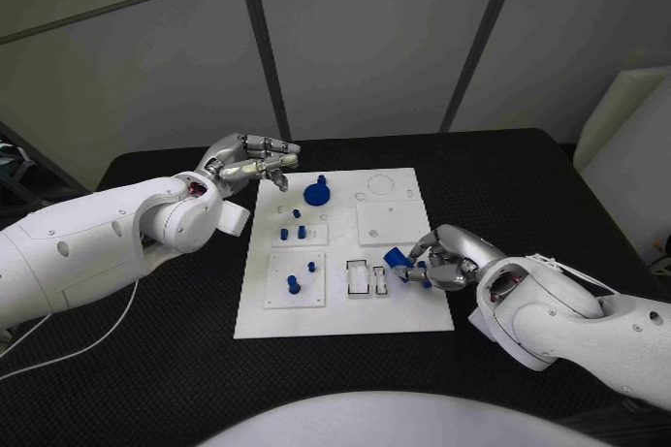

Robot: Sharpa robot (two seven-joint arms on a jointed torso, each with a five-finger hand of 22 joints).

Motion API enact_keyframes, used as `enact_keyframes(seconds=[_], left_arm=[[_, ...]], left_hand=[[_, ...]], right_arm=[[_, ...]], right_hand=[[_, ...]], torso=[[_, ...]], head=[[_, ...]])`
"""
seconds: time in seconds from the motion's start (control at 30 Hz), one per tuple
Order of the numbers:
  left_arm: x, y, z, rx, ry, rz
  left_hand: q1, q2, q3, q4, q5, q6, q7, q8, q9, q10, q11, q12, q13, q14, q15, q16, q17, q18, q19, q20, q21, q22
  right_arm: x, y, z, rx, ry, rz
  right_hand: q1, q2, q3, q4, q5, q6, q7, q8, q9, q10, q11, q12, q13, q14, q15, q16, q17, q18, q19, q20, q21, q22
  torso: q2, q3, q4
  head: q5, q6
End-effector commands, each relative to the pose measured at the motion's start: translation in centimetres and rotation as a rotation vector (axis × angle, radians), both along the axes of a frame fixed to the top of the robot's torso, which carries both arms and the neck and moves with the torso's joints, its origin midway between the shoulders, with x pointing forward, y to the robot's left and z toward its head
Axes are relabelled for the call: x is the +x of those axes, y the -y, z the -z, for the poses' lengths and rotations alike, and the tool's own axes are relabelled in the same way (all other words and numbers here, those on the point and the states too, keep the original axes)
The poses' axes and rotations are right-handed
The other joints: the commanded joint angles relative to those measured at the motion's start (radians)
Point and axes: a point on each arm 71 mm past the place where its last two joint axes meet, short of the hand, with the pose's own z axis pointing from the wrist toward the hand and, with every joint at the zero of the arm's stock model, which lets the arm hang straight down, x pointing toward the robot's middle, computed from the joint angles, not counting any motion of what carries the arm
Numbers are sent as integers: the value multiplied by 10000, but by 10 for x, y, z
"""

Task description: Assemble the parts on the task board

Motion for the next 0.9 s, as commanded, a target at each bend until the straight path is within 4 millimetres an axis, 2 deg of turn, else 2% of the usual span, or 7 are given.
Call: enact_keyframes(seconds=[0.03,0.27,0.53,0.9], left_arm=[[0,1,-1,-86,49,44],[0,2,-1,-94,48,61],[0,4,-1,-117,49,110],[-1,4,-2,-121,53,123]], left_hand=[[7,63,-73,-10,-13,-77,-17,45,-9,-98,4,34,9,-41,-1,-37,-14,-107,-1,33,-42,-15],[7,63,-73,-10,-13,-77,-17,45,-9,-98,4,34,9,-41,-1,-37,-14,-107,-1,33,-42,-15],[14,65,-75,-15,-12,-80,-16,49,-9,-104,5,42,11,-43,-2,-35,-17,-106,2,33,-47,-18],[14,65,-75,-15,-12,-80,-16,49,-9,-104,5,42,11,-43,-2,-35,-17,-106,2,33,-47,-18]], right_arm=[[-1,-2,-7,780,360,332],[1,-16,-3,824,-149,-97],[3,-39,5,666,-879,-687],[7,-54,10,426,-1133,-699]], right_hand=[[76,47,14,-50,38,141,-91,73,219,62,-24,36,16,726,-50,53,999,-113,52,-17,35,948],[21,31,-43,-2,-4,128,-85,66,244,61,-25,14,7,726,-57,53,998,-115,55,-29,38,954],[-91,47,-156,97,-218,128,-86,64,306,56,-23,-27,-2,725,-58,49,996,-113,45,-39,28,942],[-333,79,-404,160,-366,396,-207,273,559,76,-112,-74,18,731,-125,60,1028,-116,60,-87,41,969]], torso=[[15,-5,30],[21,-11,11],[24,-12,32],[26,-3,7]], head=[[18,-4],[96,-1],[126,-8],[228,-41]])
